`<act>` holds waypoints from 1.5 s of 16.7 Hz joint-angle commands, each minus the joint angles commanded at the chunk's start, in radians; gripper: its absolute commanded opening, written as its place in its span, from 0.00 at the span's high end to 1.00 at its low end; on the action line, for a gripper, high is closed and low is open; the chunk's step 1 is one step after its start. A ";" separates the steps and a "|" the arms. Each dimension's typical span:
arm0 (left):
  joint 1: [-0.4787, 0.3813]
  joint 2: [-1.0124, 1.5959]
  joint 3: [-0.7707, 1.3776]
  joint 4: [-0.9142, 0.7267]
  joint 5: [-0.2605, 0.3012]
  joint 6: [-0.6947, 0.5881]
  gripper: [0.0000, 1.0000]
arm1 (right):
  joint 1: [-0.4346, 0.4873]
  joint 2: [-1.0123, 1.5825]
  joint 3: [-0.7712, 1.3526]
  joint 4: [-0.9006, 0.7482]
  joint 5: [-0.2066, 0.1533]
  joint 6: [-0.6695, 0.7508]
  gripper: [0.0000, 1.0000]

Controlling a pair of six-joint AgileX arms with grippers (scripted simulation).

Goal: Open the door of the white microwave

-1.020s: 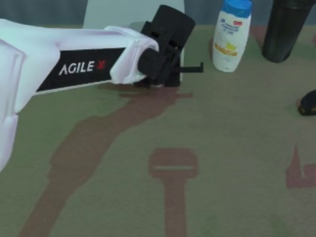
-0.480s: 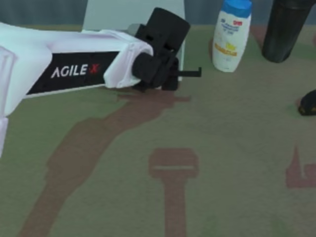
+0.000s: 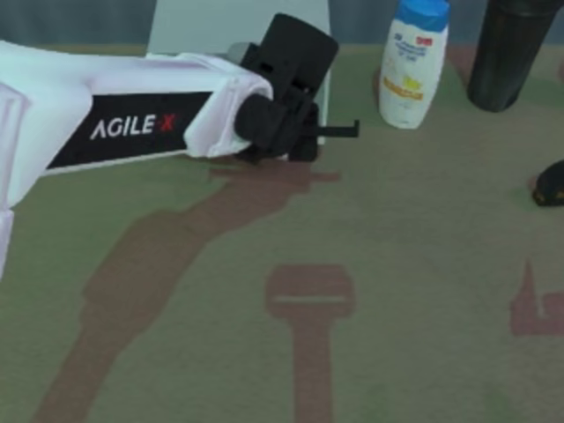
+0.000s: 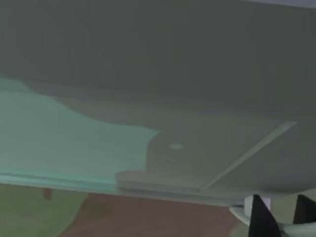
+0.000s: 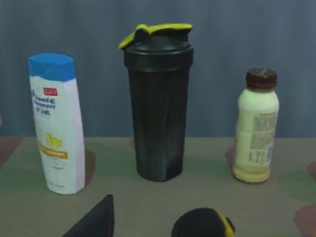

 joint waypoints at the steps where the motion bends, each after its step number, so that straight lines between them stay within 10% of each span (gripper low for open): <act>1: 0.000 0.000 0.000 0.000 0.000 0.000 1.00 | 0.000 0.000 0.000 0.000 0.000 0.000 0.00; 25: 0.009 -0.043 -0.068 0.042 0.041 0.057 1.00 | 0.000 0.000 0.000 0.000 0.000 0.000 0.00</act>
